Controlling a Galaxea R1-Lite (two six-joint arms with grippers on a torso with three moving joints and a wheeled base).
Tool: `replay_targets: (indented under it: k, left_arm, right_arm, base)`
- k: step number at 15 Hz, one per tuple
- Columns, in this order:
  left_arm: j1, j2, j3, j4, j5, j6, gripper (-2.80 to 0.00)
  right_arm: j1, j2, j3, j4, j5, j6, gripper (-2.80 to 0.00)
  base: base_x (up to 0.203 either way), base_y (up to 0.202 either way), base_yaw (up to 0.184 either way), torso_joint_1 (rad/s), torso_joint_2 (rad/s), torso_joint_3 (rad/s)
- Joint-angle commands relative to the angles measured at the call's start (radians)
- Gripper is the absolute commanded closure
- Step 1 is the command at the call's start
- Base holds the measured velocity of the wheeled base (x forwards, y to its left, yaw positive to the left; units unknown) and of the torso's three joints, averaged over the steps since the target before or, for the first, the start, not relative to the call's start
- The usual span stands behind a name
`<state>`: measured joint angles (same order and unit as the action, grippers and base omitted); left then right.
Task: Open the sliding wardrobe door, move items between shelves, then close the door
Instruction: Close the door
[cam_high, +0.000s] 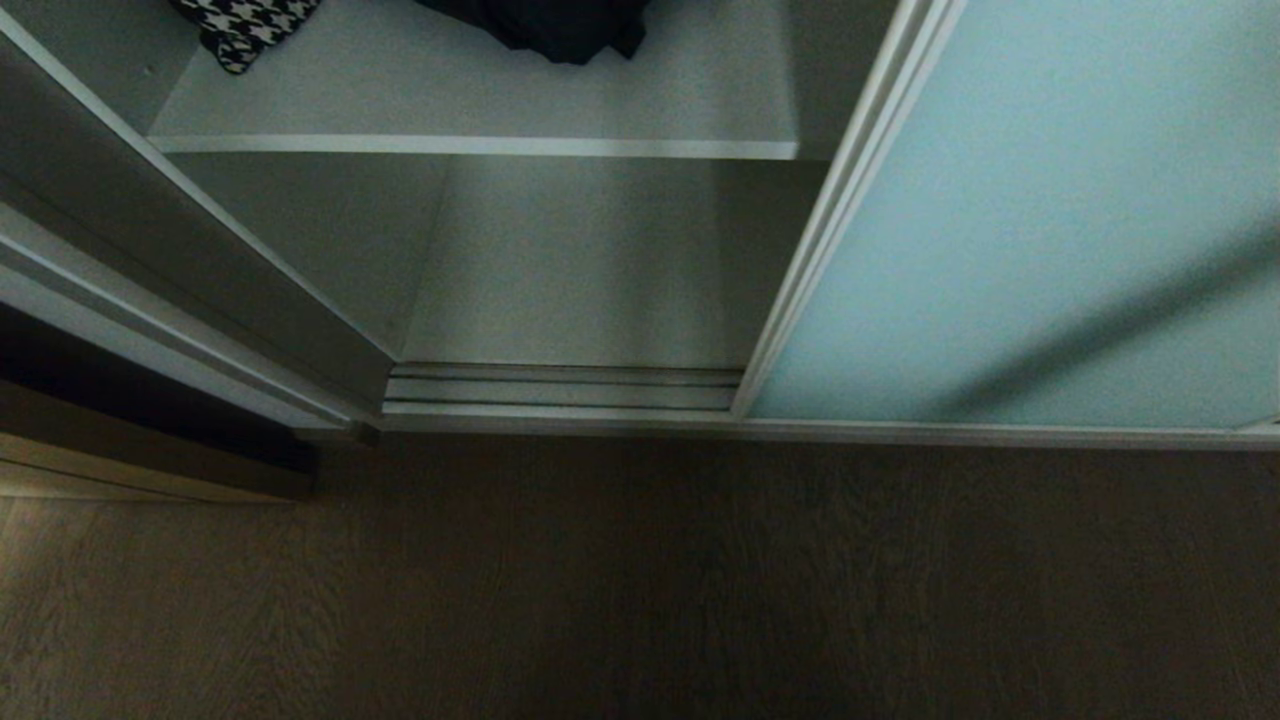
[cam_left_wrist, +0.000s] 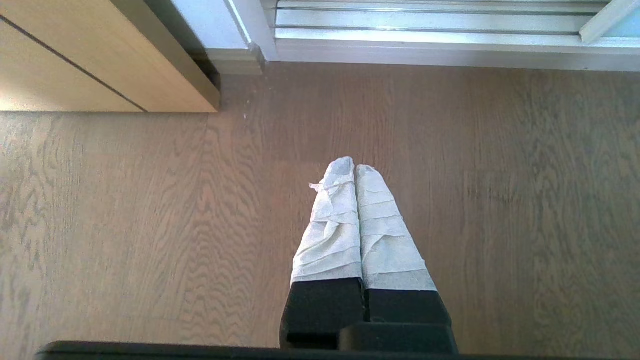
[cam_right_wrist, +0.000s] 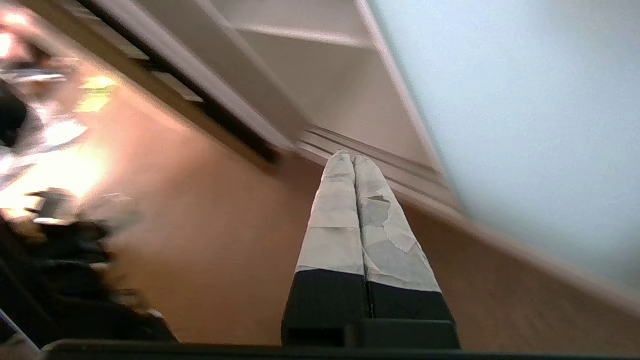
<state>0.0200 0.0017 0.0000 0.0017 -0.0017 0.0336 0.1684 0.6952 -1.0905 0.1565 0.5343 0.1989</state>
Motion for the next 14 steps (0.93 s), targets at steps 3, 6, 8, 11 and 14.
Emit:
replay_targets:
  k: [3,6,8,11,14]
  left_arm:
    - [0.000,0.001,0.000,0.000,0.000,0.000,0.00]
    - [0.000,0.001,0.000,0.000,0.000,0.000,0.00]
    - [0.000,0.001,0.000,0.000,0.000,0.000,0.00]
    - [0.000,0.001,0.000,0.000,0.000,0.000,0.00]
    - [0.000,0.001,0.000,0.000,0.000,0.000,0.00]
  right_arm:
    - [-0.158,-0.254,0.180,0.133,-0.072,-0.038,0.00]
    - [-0.190,-0.395,0.337,0.153,-0.133,-0.086,0.00]
    - [-0.194,-0.460,0.449,0.164,-0.184,-0.151,0.00]
    - [-0.196,-0.396,0.350,0.175,-0.211,-0.127,0.00]
    - [-0.175,-0.245,0.147,0.179,-0.195,-0.001,0.00]
  base:
    - [0.000,0.000,0.000,0.000,0.00,0.000]
    - [0.000,0.000,0.000,0.000,0.00,0.000]
    - [0.000,0.000,0.000,0.000,0.00,0.000]
    - [0.000,0.000,0.000,0.000,0.00,0.000]
    - [0.000,0.000,0.000,0.000,0.00,0.000]
